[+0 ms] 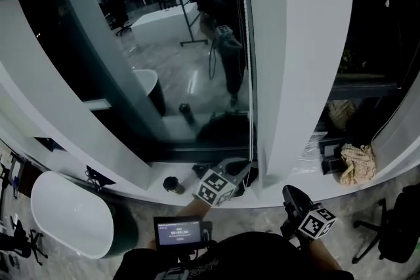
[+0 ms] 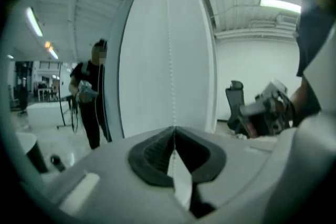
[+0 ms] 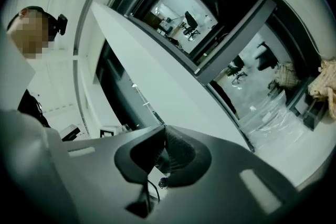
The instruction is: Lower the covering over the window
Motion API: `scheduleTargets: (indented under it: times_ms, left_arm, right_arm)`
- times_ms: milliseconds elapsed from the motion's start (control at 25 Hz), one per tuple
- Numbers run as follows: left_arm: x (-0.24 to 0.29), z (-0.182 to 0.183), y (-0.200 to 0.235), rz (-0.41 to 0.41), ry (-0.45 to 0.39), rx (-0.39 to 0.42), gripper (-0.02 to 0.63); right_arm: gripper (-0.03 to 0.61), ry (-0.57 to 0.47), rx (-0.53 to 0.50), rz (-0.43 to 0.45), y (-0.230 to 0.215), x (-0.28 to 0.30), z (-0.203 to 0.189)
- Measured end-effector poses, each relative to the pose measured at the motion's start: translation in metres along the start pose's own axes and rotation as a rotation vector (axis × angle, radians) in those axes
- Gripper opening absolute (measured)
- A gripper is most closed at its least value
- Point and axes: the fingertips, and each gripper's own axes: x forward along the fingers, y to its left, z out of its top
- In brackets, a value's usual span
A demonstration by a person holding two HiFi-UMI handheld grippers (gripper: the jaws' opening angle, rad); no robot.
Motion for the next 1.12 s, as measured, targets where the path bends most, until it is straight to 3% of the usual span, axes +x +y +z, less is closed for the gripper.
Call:
scheduleTargets:
  times_ms: [80, 160, 240, 400, 680, 920, 960, 1000, 1120]
  left_arm:
    - [-0.003, -0.082, -0.023, -0.012, 0.138, -0.042, 0.008]
    - [-0.013, -0.117, -0.046, -0.022, 0.152, -0.113, 0.008]
    - [-0.02, -0.118, -0.06, -0.045, 0.112, -0.195, 0.008]
    - [-0.031, -0.118, -0.08, -0.095, 0.079, -0.247, 0.009]
    - [-0.048, -0.116, -0.082, -0.1, 0.02, -0.255, 0.009]
    - [-0.052, -0.119, -0.086, -0.118, 0.021, -0.261, 0.009]
    - [-0.052, -0.118, -0.086, -0.12, 0.02, -0.264, 0.009]
    - [-0.053, -0.118, -0.087, -0.122, 0.02, -0.267, 0.009]
    - [-0.054, -0.119, -0.089, -0.138, 0.034, -0.263, 0.009]
  right_arm:
    - [0.008, 0.004, -0.032, 0.028, 0.015, 0.009, -0.001]
    - [0.009, -0.009, -0.067, 0.062, 0.031, 0.017, 0.004]
    - [0.011, -0.048, -0.114, 0.1, 0.052, 0.027, 0.019]
    - [0.028, -0.14, -0.213, 0.161, 0.103, 0.036, 0.062]
    - [0.069, -0.291, -0.378, 0.279, 0.2, 0.067, 0.155]
    - [0.098, -0.329, -0.485, 0.337, 0.259, 0.088, 0.195]
    - [0.087, -0.336, -0.491, 0.343, 0.264, 0.089, 0.2]
    - [0.027, -0.335, -0.502, 0.346, 0.268, 0.09, 0.202]
    - [0.017, -0.315, -0.582, 0.346, 0.275, 0.091, 0.202]
